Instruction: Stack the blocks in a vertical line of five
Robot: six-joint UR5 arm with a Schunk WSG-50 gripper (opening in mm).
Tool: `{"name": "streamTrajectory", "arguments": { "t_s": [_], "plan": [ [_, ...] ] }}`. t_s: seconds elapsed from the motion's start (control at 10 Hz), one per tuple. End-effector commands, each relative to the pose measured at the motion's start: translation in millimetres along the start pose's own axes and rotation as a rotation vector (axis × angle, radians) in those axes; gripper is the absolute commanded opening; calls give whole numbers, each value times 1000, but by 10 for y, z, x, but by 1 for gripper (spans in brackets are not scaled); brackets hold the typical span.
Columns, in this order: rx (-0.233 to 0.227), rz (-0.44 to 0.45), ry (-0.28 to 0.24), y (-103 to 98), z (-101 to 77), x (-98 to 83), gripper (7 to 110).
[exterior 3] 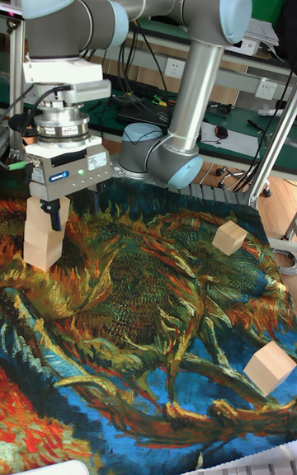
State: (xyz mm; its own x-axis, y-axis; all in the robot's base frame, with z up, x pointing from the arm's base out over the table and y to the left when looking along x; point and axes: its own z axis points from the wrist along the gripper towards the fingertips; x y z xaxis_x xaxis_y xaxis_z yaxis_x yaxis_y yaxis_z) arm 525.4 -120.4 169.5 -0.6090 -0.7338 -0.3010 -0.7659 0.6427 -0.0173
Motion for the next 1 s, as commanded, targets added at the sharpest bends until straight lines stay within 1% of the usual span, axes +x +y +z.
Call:
{"name": "streamTrajectory", "arguments": {
  "t_s": [0.0, 0.1, 0.2, 0.3, 0.4, 0.5, 0.6, 0.8, 0.9],
  "plan": [
    [11, 7, -8, -32, -17, -18, 88],
    [14, 9, 26, -38, -18, 68, 88],
    [18, 13, 41, -47, -19, 104, 88],
    [31, 14, 62, -82, -23, 158, 88],
    [29, 13, 66, -75, -23, 169, 88],
    [23, 27, 63, -19, 9, 14, 88],
    [16, 33, 62, 28, 3, -142, 88],
    [9, 38, 82, 92, -102, -440, 88],
    [-9, 42, 79, 143, -179, -646, 88]
  ]
}}
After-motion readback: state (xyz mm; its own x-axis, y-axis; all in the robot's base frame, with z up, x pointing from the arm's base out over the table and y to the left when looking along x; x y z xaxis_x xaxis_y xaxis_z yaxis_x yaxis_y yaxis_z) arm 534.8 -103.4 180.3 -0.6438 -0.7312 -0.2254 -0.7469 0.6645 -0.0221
